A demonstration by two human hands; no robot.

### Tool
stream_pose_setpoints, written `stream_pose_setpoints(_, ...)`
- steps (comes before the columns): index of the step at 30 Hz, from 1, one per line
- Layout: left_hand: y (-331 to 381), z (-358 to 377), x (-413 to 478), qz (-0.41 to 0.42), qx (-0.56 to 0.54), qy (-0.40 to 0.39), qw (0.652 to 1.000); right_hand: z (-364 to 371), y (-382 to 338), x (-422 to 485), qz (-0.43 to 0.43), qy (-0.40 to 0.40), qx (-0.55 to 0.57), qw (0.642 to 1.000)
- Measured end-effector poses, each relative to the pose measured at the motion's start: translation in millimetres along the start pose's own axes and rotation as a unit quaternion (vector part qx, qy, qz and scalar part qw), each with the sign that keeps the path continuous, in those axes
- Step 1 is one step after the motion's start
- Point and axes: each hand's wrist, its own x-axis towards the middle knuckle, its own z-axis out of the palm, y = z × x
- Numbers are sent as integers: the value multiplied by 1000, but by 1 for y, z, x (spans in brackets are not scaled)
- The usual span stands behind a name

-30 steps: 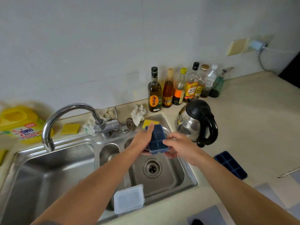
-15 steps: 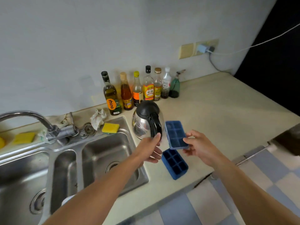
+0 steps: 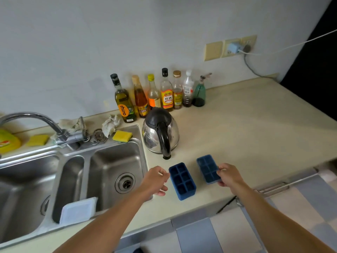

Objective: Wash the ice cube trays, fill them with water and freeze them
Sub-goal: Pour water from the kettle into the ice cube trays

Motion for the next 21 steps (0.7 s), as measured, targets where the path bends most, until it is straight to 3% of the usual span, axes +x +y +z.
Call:
stream_pose_setpoints(6,-10,10,17,-15,-41,-1,999,2,17,13,-5,14,-75,997)
stream_pose_setpoints(9,-13,14,27,-11,-48,-12,999,-1,18,5,-92,70,-203,972)
stream_pose_setpoints(12,-12,16,35,9,-31,-12,999,8,4,-15,-225,116,-238,938)
stream_pose_setpoints(14,-9,17,40,35,-3,-7,999,17,-9,-33,-252,56,-221,941)
stream_pose_setpoints(18,-4,18,50,70,44,5,997,46,-23,-64,-177,-126,-203,955)
stream_pose_setpoints(21,-4,18,55,88,72,11,993,56,-23,-73,-129,-129,-210,961)
